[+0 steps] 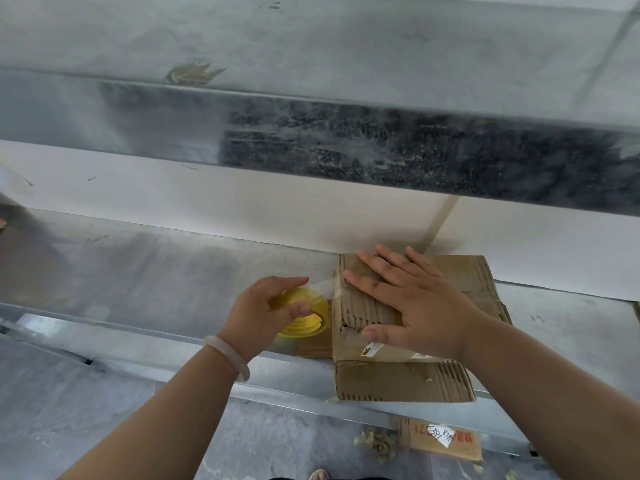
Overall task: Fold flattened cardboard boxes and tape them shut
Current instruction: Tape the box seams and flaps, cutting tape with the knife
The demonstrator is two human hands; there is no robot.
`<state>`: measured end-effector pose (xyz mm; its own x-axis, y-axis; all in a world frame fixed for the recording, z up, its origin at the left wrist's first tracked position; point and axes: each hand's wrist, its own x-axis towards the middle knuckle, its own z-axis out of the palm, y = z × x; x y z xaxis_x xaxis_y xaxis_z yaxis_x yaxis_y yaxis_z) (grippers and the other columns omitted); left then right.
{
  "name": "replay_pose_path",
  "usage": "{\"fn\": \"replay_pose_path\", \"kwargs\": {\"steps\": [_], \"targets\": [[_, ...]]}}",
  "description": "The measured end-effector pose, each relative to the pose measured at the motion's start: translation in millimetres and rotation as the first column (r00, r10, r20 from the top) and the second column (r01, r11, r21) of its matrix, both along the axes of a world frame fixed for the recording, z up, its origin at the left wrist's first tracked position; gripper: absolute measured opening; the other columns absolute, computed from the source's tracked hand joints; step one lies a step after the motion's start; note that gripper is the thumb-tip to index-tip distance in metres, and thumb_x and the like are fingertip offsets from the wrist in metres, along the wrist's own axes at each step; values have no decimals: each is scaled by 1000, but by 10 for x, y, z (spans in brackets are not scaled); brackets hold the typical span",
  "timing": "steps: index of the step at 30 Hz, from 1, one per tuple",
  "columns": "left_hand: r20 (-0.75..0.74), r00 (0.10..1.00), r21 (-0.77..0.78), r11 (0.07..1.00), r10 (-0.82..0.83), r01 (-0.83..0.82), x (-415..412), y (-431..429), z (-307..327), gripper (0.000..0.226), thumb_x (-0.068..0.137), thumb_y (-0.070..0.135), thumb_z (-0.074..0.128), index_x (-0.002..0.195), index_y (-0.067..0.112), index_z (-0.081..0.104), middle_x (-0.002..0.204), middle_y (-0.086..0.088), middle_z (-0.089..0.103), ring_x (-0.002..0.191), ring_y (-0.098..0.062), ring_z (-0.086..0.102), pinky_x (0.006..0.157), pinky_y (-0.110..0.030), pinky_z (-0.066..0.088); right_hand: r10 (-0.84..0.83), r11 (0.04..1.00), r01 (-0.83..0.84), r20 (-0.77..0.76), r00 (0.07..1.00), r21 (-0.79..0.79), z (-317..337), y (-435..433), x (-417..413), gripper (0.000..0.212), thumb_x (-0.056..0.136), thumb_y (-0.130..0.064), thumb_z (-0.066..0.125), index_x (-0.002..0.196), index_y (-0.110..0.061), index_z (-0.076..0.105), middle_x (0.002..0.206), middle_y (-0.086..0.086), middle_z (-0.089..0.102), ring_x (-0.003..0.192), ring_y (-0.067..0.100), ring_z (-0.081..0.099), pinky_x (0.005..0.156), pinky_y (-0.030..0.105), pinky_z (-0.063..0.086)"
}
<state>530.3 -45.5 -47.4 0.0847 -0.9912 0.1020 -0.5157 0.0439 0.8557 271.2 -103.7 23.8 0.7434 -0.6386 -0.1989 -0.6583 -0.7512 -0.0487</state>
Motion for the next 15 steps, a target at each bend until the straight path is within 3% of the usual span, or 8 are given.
{"fn": "replay_pose_path", "kwargs": {"steps": [3, 6, 11, 13, 15], "targets": [[36, 999, 13, 1000, -14, 14, 7, 25, 4, 41, 66, 61, 75, 103, 51, 62, 98, 15, 61, 92, 1, 56, 75, -6, 40, -3, 1000, 3, 13, 1000, 3, -7, -12, 9, 72, 74, -90, 2, 136, -64, -24, 160, -17, -21, 146, 7, -24, 120, 41, -14], [252, 966, 28, 998, -56, 51, 59, 11, 77, 52, 66, 60, 64, 115, 41, 66, 103, 18, 57, 91, -3, 56, 79, -10, 42, -6, 1000, 6, 16, 1000, 5, -13, -10, 11, 71, 75, -90, 4, 135, -65, -23, 159, -17, -22, 146, 6, -24, 120, 41, -14], [537, 827, 124, 985, -166, 117, 117, -54, 165, 79, 64, 77, 38, 132, 41, 54, 112, 16, 59, 100, -9, 58, 88, -25, 47, -11, 1000, 11, 2, 1000, 1, 5, 9, 5, 70, 77, -88, 7, 134, -65, -24, 159, -18, -23, 145, 4, -27, 120, 39, -16], [539, 823, 133, 983, -180, 128, 112, -51, 138, 83, 62, 78, 33, 134, 40, 52, 111, 14, 59, 98, -9, 58, 87, -24, 46, -13, 1000, 13, 10, 1000, 1, 6, 9, 5, 70, 76, -88, 7, 135, -65, -23, 159, -18, -22, 145, 4, -26, 120, 41, -14], [458, 873, 123, 985, -168, 125, 117, -37, 128, 82, 61, 77, 37, 133, 41, 51, 103, 15, 56, 90, -9, 56, 85, -25, 46, -15, 1000, 15, 11, 1000, 2, 6, 11, 2, 69, 76, -89, 6, 134, -66, -23, 159, -18, -22, 145, 4, -26, 120, 40, -14]]}}
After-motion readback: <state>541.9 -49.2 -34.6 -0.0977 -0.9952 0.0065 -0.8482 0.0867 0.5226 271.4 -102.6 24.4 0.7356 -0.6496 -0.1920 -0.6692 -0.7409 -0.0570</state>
